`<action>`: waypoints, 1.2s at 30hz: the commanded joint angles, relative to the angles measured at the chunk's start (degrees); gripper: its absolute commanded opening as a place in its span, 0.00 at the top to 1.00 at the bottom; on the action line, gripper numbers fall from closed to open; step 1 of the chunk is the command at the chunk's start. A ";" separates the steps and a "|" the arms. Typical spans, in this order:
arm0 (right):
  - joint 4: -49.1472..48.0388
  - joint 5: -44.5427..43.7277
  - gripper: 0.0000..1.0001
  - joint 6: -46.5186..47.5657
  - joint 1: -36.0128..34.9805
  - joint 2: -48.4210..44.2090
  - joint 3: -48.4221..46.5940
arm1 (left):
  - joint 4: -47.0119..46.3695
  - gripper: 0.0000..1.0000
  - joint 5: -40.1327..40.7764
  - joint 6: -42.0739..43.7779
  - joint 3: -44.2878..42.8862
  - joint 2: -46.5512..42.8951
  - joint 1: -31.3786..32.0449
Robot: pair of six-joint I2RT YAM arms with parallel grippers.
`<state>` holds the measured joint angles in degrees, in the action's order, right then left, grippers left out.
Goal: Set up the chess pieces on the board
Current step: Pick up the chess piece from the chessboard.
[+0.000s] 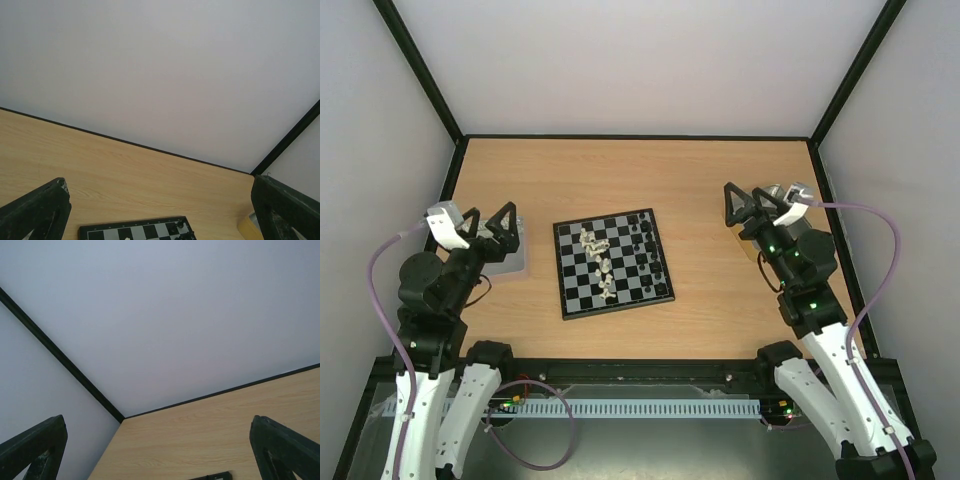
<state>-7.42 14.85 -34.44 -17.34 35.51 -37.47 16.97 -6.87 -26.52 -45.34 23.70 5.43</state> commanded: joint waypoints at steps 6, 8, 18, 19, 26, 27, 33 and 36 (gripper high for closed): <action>-6.38 13.28 0.02 -4.15 -0.28 5.80 -1.36 | -5.83 0.00 -2.61 2.39 2.39 -1.55 -0.25; -5.96 16.44 0.02 -4.30 -0.25 7.68 -2.44 | -5.72 0.00 -3.91 2.58 3.33 -2.21 -0.25; -4.67 15.45 0.07 -5.54 -6.42 16.69 -2.50 | -1.67 0.00 -7.85 -1.79 7.43 -2.26 -0.25; -2.64 13.62 0.10 -5.01 -8.32 18.47 -3.76 | -0.80 0.00 -6.71 -1.34 7.13 -1.69 -0.25; 7.19 2.88 0.29 -4.36 -18.69 32.42 -11.40 | -1.99 0.00 -3.31 0.21 6.59 3.74 -0.25; 9.30 0.79 0.33 -4.37 -20.33 34.65 -12.83 | -2.48 0.00 -3.00 0.10 6.67 4.18 -0.25; 18.42 -7.57 0.46 -6.00 -29.57 45.11 -18.72 | -4.34 0.00 -1.68 -1.12 7.39 5.72 -0.25; 20.52 -9.21 0.52 -6.70 -32.86 50.69 -21.94 | -4.11 0.00 -2.34 -1.71 7.43 6.24 -0.25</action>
<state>6.61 11.46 -40.18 -46.89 81.36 -55.16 14.92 -9.54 -27.51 -38.50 29.45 5.43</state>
